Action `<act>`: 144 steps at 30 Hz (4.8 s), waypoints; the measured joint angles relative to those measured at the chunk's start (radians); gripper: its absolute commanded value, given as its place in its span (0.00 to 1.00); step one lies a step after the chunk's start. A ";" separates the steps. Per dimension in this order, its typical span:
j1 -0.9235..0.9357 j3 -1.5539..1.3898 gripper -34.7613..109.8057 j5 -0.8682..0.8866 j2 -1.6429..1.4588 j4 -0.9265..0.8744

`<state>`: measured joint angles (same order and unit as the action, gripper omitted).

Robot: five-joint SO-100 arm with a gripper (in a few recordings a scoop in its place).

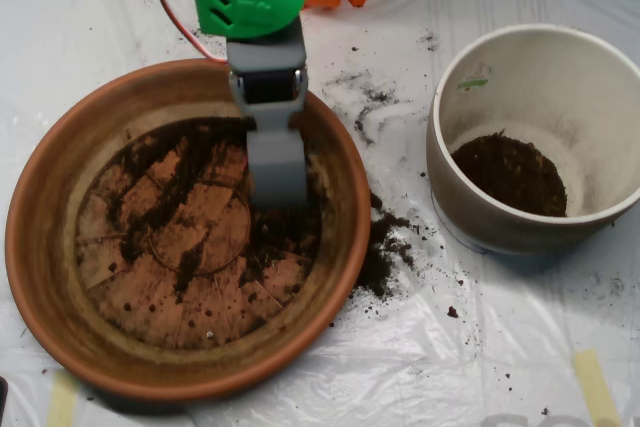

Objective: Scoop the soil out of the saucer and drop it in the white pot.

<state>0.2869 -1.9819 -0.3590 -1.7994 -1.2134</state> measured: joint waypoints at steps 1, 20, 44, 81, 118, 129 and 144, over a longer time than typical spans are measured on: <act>0.008 0.000 0.55 -0.011 0.034 0.002; 0.014 0.387 0.60 -0.089 0.546 -0.183; 0.021 0.302 0.53 -0.279 0.522 -0.044; -0.002 0.284 0.24 -0.094 0.249 -0.193; -0.629 1.146 0.24 0.241 0.316 -0.569; -0.713 1.218 0.51 0.232 0.445 -0.578; -0.359 1.051 0.52 0.219 0.265 -0.529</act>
<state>-0.0721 -0.9311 -0.1396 -1.5340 -1.7426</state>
